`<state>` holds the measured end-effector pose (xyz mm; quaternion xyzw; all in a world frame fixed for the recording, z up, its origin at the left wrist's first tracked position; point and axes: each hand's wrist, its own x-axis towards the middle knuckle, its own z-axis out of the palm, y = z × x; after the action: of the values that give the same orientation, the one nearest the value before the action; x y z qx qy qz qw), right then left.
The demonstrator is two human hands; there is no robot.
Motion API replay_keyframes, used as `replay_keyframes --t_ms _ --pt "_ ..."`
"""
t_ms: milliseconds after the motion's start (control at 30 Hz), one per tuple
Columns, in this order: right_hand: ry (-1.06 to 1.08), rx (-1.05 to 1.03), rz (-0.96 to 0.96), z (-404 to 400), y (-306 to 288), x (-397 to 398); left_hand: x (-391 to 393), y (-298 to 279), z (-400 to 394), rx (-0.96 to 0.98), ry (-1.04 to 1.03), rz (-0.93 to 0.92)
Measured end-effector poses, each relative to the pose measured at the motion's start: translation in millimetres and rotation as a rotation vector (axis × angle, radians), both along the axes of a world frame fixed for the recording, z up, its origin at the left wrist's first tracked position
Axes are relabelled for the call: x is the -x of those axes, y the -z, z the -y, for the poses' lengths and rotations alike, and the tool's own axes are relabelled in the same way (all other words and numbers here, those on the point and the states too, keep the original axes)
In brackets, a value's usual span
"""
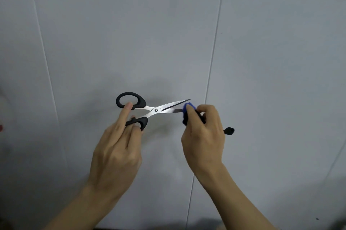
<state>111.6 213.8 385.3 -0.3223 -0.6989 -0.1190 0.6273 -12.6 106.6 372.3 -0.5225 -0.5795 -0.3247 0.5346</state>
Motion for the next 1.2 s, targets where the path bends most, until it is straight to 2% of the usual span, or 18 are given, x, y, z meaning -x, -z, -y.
replay_keyframes --t_ms 133,233,300,767,933,1200 --pt "-0.189 -0.020 0.051 23 -8 -2 -4 -1 -3 0.051 -0.017 -0.011" --pt "-0.247 -0.275 0.212 41 -15 5 -6 4 -5 0.095 0.000 -0.053" --pt "-0.211 -0.338 0.273 37 -16 10 -8 5 -4 0.106 0.007 -0.070" --pt "-0.120 -0.179 0.349 23 -19 7 -4 11 -3 0.137 0.020 -0.039" --pt "-0.214 -0.220 0.377 38 -17 9 -8 10 -4 0.124 0.019 -0.055" --pt "-0.169 -0.100 0.308 30 -19 6 -12 5 3 0.164 0.006 -0.091"
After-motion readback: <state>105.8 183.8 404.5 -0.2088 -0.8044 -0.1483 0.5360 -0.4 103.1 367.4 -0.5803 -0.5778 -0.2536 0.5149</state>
